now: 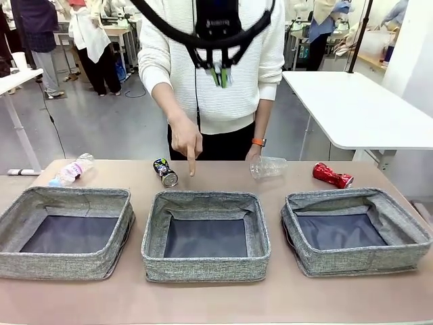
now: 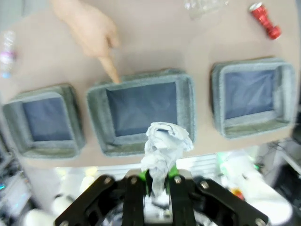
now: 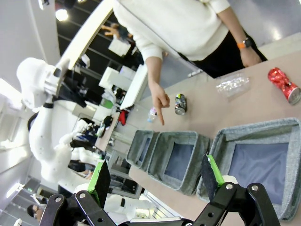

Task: Sort the waste into the appropriate baskets.
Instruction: Place the picked waste into the Fabric basket indicated by the person.

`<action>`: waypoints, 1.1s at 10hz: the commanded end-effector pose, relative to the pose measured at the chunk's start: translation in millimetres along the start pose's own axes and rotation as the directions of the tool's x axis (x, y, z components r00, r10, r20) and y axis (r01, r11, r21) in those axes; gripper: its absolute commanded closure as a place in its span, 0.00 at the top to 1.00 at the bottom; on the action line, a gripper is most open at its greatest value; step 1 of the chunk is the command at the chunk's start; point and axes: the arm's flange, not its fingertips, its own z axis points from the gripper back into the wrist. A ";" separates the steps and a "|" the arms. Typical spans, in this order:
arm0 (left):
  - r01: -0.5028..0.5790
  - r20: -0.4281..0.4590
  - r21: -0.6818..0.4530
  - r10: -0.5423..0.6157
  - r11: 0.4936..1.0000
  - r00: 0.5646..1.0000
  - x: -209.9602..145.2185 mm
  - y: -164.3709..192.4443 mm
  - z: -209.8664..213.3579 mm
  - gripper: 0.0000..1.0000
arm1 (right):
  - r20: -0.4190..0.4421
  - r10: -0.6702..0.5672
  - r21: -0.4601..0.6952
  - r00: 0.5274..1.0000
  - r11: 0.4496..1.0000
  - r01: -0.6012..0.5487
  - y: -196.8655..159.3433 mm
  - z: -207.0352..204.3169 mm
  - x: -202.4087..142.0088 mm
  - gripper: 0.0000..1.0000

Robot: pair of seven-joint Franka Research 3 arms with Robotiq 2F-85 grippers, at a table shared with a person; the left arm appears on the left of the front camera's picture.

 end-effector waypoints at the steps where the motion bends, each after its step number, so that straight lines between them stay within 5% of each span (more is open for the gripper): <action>1: -0.069 -0.004 -0.041 0.069 0.997 0.998 -101.6 43.0 -110.8 0.09 | 0.014 0.023 0.014 1.000 1.000 -0.023 0.4 -1.0 3.0 1.00; 4: -0.015 -0.079 -0.085 0.008 0.996 0.997 -104.9 46.7 -191.3 0.09 | 0.014 0.023 0.014 1.000 1.000 -0.023 0.4 -1.0 3.0 1.00; 6: -0.082 0.007 -0.045 0.083 0.996 0.997 -93.6 69.8 -198.3 0.09 | 0.014 0.023 0.014 1.000 1.000 -0.023 0.4 -1.0 3.0 1.00; 11: -0.113 -0.081 -0.026 0.110 0.993 0.991 -81.9 72.9 -211.0 0.09 | 0.014 0.023 0.014 1.000 1.000 -0.023 0.4 -1.0 3.0 1.00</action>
